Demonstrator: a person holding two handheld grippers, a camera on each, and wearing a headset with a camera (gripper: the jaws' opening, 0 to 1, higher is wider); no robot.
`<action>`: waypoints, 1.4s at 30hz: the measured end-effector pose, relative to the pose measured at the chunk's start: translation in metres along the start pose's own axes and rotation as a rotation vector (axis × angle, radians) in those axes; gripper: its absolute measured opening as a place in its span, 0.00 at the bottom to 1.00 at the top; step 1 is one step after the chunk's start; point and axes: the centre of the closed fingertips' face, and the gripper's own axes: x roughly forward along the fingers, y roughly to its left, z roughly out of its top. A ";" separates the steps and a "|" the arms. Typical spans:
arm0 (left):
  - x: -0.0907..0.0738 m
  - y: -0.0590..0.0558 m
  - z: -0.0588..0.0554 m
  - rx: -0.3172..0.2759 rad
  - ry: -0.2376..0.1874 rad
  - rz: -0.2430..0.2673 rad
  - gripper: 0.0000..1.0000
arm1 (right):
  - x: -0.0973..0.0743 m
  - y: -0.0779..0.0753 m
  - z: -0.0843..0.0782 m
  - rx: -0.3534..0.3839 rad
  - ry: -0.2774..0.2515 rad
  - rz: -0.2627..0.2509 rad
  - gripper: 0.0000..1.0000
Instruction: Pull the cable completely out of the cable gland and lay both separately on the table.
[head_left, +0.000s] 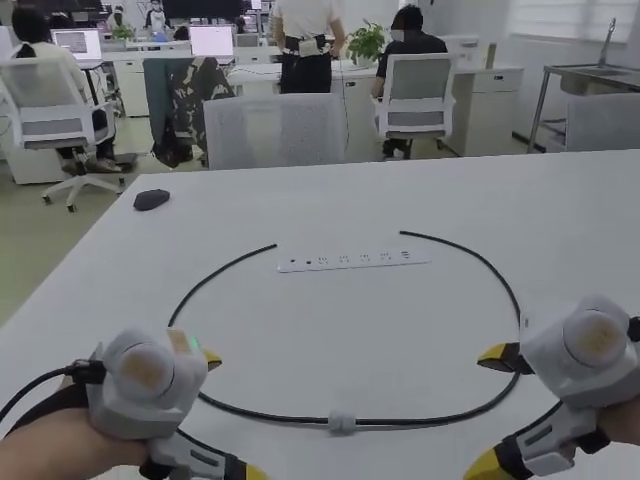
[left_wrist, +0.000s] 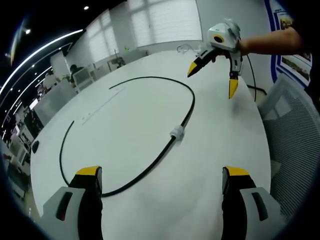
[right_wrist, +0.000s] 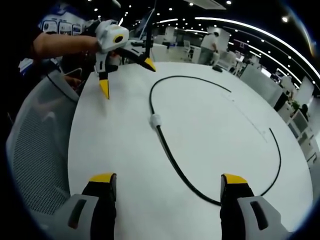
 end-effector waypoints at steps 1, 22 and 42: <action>0.000 0.000 0.000 -0.002 -0.001 -0.003 0.99 | 0.001 0.000 -0.001 -0.003 0.003 0.000 0.86; -0.001 0.004 0.013 -0.041 -0.042 -0.001 1.00 | 0.004 -0.010 -0.012 0.012 0.042 -0.032 0.84; 0.007 -0.002 -0.002 0.020 0.018 -0.014 1.00 | 0.021 -0.010 0.004 0.051 -0.008 0.004 0.55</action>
